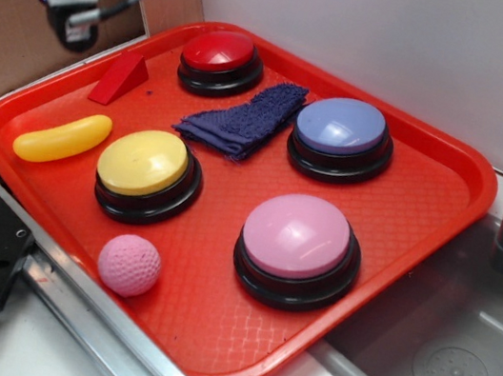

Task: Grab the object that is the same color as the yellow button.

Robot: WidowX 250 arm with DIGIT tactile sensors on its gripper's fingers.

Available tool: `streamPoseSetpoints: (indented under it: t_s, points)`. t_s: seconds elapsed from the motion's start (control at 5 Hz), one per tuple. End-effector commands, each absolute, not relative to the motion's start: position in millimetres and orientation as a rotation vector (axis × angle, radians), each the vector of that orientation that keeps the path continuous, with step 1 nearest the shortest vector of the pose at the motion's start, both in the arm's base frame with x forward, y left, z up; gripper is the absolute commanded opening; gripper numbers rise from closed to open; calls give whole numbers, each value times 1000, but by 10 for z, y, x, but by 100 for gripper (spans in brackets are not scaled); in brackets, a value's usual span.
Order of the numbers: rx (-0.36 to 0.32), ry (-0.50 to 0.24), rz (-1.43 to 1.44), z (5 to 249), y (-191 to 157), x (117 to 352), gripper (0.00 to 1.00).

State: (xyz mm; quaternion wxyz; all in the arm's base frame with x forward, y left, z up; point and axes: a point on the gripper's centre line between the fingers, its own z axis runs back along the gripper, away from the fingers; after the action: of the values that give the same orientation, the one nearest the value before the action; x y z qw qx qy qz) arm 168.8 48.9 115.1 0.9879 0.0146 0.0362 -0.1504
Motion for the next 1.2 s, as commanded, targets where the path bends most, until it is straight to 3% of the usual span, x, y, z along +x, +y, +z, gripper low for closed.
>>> streamPoseSetpoints:
  t_s: [0.0, 0.4, 0.8, 1.0]
  points:
    - [20, 110, -351, 636, 630, 1715, 100]
    - [19, 201, -290, 252, 878, 1600, 100]
    - [5, 257, -212, 56, 1096, 1480, 100]
    - [11, 314, -237, -76, 1028, 1499, 15]
